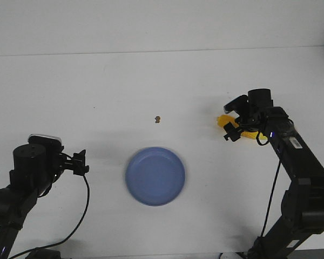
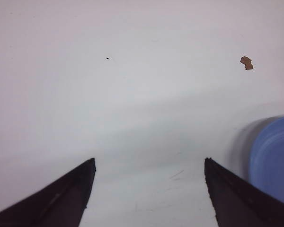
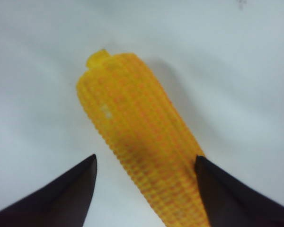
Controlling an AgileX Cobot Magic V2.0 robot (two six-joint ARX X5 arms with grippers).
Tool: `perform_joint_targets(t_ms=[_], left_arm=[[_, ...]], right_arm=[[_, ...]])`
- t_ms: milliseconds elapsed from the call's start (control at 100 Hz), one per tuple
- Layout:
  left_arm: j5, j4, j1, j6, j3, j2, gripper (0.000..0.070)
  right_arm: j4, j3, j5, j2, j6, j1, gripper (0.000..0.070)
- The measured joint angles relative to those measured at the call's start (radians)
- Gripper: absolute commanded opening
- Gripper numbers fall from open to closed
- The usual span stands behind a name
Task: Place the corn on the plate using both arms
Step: 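Reach the right gripper to the yellow corn cob and close on it, then lift the corn cob with the right gripper and carry it toward the plate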
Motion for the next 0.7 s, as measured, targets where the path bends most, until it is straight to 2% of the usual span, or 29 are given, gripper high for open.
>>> perform_joint_targets(t_ms=[330, 370, 480, 520, 700], left_arm=[[0.000, 0.000, 0.000, 0.000, 0.000, 0.000, 0.0462], [0.000, 0.000, 0.000, 0.000, 0.000, 0.000, 0.0462], [0.000, 0.000, 0.000, 0.000, 0.000, 0.000, 0.0462], [0.000, 0.000, 0.000, -0.001, 0.000, 0.000, 0.0462], [0.000, 0.000, 0.000, 0.000, 0.000, 0.000, 0.0462]], right_arm=[[0.033, 0.006, 0.004, 0.073, 0.000, -0.012, 0.0476], [0.034, 0.006, 0.004, 0.078, 0.001, -0.012, 0.0434], [0.040, 0.006, 0.004, 0.079, 0.002, -0.012, 0.0187], [0.045, 0.006, 0.004, 0.079, 0.002, -0.012, 0.0139], [0.043, 0.006, -0.002, 0.077, 0.029, -0.012, 0.0132]])
